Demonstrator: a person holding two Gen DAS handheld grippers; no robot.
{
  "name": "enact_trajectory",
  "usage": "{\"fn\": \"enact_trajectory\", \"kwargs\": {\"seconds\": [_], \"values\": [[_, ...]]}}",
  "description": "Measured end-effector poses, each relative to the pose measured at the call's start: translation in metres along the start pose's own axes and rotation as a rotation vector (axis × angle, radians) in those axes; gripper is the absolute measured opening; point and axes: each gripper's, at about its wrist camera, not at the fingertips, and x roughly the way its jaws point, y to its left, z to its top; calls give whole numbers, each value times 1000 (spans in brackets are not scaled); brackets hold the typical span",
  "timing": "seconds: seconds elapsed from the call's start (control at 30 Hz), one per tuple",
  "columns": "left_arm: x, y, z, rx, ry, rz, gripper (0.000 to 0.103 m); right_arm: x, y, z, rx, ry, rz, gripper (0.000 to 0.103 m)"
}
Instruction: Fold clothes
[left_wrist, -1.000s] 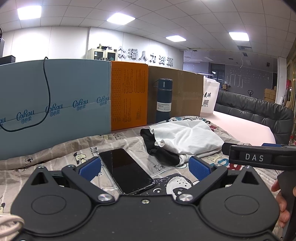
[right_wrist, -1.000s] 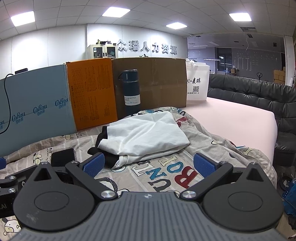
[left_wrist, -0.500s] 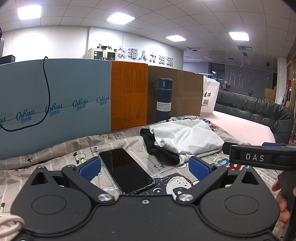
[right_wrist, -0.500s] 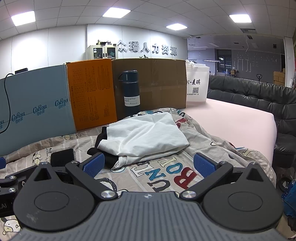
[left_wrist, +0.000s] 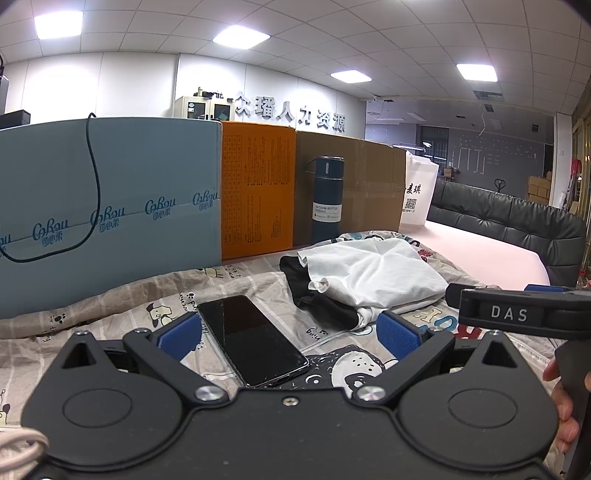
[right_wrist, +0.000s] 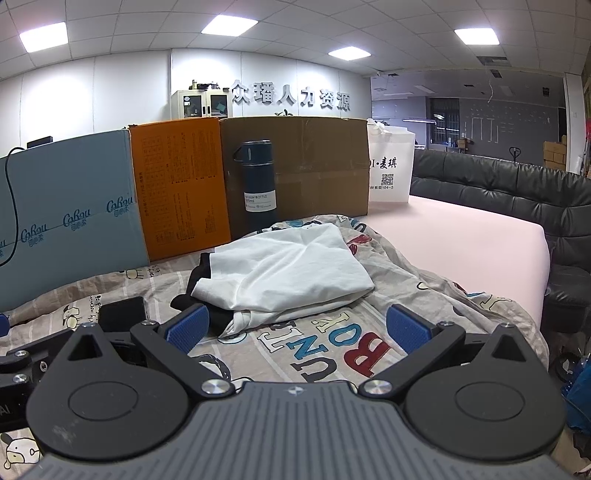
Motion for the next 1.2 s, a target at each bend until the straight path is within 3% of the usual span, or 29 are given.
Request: {"fn": "enact_trajectory", "kwargs": {"seconds": [1.2], "values": [[-2, 4, 1, -12, 4, -2, 103, 1, 4, 0, -11, 20, 9, 103]]}}
